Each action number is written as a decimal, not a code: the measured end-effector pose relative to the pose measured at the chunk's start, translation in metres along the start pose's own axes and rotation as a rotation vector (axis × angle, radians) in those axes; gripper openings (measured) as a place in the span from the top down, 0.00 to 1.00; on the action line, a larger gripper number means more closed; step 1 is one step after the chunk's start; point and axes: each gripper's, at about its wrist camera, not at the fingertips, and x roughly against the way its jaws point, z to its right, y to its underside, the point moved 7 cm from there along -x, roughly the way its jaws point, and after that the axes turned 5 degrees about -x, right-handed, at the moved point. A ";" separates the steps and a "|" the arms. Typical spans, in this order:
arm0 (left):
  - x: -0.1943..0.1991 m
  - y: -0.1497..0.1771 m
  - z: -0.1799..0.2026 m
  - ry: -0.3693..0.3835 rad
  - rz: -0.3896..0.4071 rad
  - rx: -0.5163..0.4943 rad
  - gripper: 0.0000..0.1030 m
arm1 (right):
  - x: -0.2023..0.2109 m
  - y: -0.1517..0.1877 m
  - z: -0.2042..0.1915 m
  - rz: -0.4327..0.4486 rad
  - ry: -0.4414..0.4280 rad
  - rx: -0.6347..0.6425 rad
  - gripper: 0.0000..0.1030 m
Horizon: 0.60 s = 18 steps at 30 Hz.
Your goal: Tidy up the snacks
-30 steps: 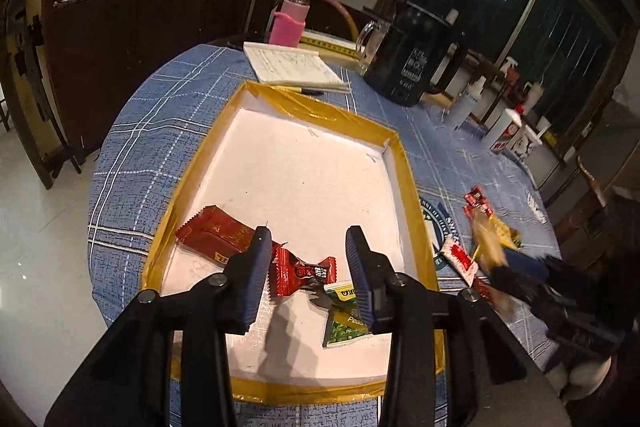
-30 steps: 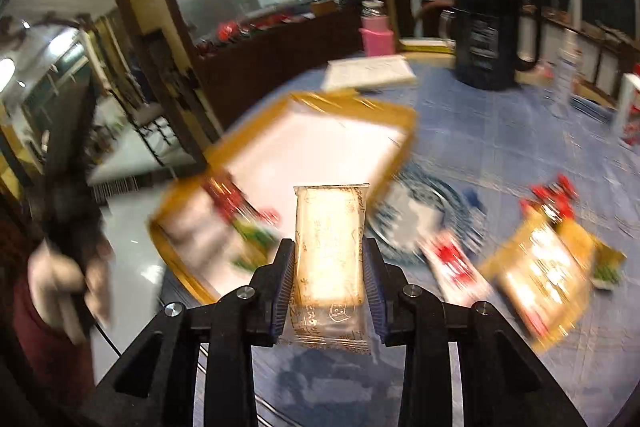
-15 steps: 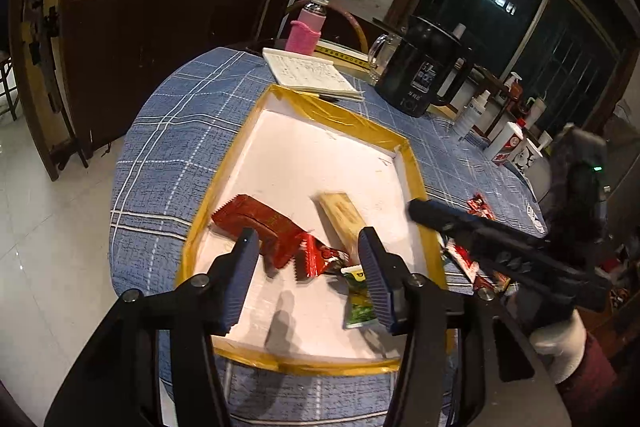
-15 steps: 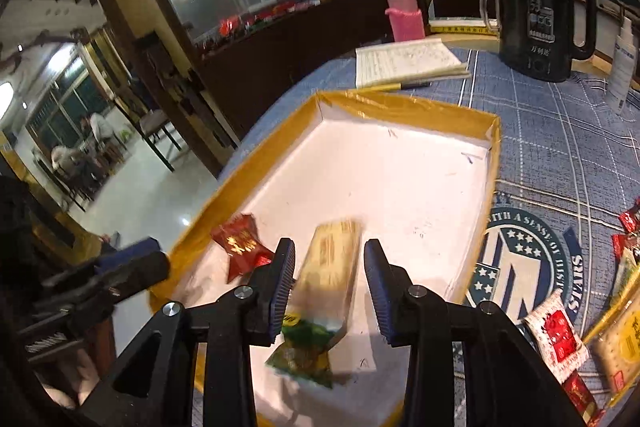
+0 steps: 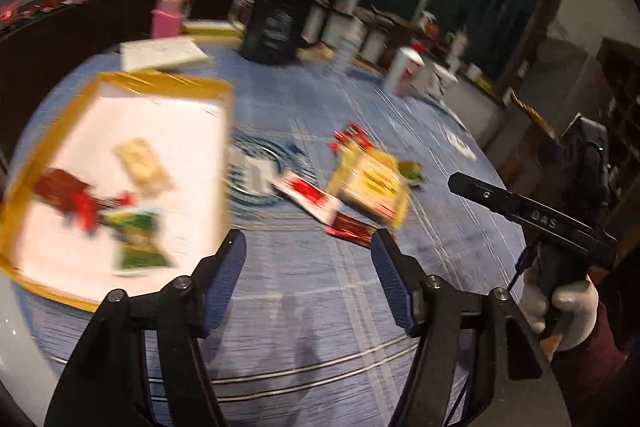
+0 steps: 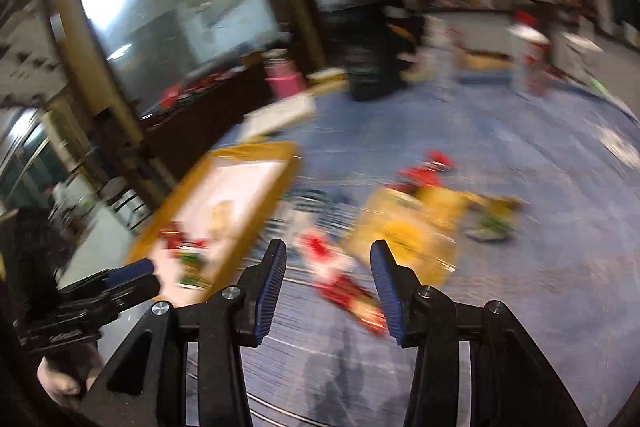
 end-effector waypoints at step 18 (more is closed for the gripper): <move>-0.112 0.025 0.033 -0.247 -0.170 -0.056 0.37 | -0.035 0.042 0.114 -0.104 0.218 -0.005 0.52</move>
